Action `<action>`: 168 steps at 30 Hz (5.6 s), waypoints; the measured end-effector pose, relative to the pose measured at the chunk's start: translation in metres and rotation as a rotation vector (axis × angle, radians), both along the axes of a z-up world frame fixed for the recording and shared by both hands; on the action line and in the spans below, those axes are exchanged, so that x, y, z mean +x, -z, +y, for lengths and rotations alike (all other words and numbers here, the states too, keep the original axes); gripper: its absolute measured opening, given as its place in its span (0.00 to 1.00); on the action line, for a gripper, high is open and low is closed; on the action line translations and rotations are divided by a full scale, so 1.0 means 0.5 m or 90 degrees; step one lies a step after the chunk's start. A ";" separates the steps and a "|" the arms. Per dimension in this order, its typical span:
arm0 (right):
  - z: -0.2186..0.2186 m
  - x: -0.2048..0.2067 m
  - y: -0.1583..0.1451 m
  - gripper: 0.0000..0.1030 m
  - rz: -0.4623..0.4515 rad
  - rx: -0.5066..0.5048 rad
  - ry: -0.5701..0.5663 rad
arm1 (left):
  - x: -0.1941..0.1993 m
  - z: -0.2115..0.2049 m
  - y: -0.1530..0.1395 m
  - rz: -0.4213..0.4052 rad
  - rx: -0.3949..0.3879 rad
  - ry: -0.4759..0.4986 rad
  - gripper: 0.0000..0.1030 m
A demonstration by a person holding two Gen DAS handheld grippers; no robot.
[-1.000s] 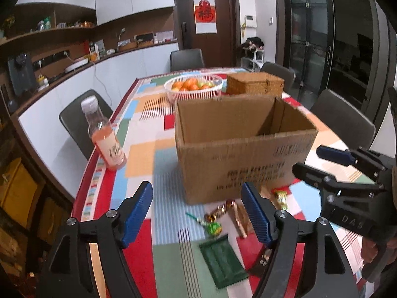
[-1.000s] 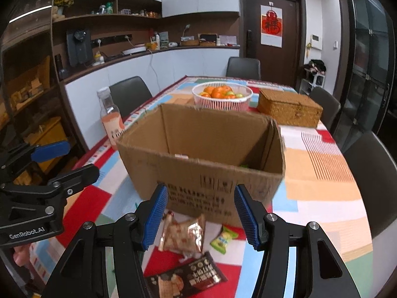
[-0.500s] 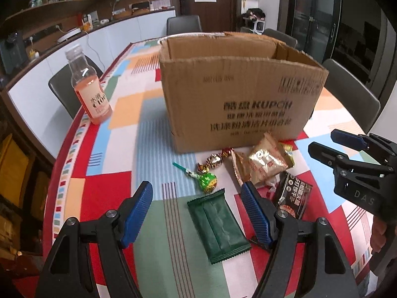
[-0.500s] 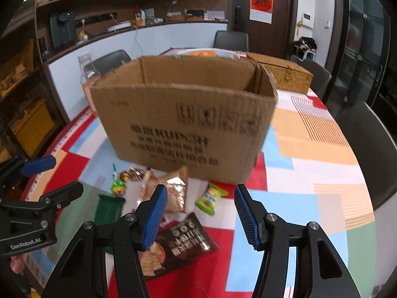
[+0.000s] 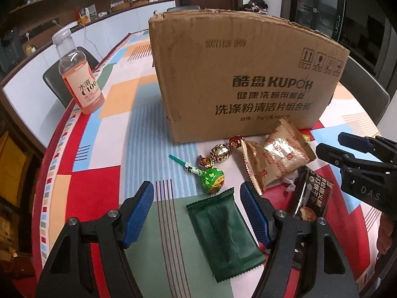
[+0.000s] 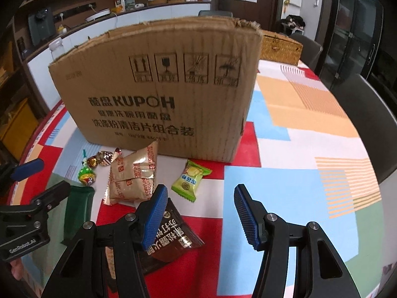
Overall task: Organize snacks
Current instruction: 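Grasp the green-stick lollipop with left gripper while right gripper grasps green candy packet, then carry both items over the box and open both grippers to drop them, then grasp the gold FORTUNE biscuit pack with the right gripper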
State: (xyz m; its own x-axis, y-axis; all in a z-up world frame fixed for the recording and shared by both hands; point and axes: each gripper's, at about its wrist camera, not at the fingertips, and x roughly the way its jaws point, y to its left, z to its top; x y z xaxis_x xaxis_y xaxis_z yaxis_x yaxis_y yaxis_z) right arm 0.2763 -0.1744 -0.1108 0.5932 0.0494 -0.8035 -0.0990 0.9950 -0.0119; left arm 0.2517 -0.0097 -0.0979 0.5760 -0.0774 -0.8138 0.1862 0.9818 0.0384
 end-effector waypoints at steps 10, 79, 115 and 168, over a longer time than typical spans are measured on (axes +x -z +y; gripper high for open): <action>-0.005 0.032 0.015 0.55 0.015 0.037 0.001 | 0.038 -0.013 0.027 0.018 -0.008 0.002 0.56; 0.027 -0.028 -0.266 0.22 -0.228 0.063 -0.034 | 0.013 -0.003 -0.287 -0.214 -0.054 0.031 0.25; 0.022 0.154 -0.317 0.51 -0.220 0.044 -0.023 | 0.211 -0.057 -0.326 -0.170 -0.053 0.059 0.44; 0.111 0.059 0.015 0.67 0.060 0.027 -0.084 | -0.015 0.053 -0.059 -0.061 0.028 -0.003 0.68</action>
State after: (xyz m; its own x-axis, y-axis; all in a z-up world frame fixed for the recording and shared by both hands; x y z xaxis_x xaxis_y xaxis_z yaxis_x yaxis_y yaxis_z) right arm 0.3059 -0.1187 -0.1185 0.5017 0.1578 -0.8506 -0.2278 0.9726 0.0460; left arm 0.2442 0.0167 -0.0685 0.6512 -0.0400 -0.7579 0.1749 0.9797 0.0985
